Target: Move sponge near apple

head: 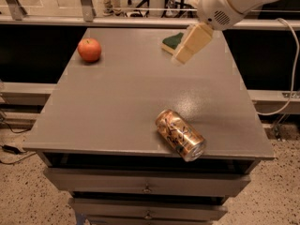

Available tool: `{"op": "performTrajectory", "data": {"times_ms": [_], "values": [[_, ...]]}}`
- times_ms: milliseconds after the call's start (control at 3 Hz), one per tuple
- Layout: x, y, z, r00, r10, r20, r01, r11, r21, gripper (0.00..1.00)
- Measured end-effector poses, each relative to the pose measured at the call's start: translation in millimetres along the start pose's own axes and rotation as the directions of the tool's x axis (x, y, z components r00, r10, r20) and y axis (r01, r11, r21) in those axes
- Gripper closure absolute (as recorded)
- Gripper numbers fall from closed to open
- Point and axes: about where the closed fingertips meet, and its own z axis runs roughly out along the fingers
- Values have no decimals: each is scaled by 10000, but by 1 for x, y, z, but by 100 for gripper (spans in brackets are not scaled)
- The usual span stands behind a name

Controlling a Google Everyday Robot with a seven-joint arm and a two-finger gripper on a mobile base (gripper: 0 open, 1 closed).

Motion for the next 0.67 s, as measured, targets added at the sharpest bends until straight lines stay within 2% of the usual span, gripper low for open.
{"op": "performTrajectory", "data": {"times_ms": [333, 667], "values": [[-2, 0, 0, 9997, 96, 244, -97, 9999, 45, 0], [7, 10, 32, 9932, 1001, 595, -981, 9945, -352, 0]]}}
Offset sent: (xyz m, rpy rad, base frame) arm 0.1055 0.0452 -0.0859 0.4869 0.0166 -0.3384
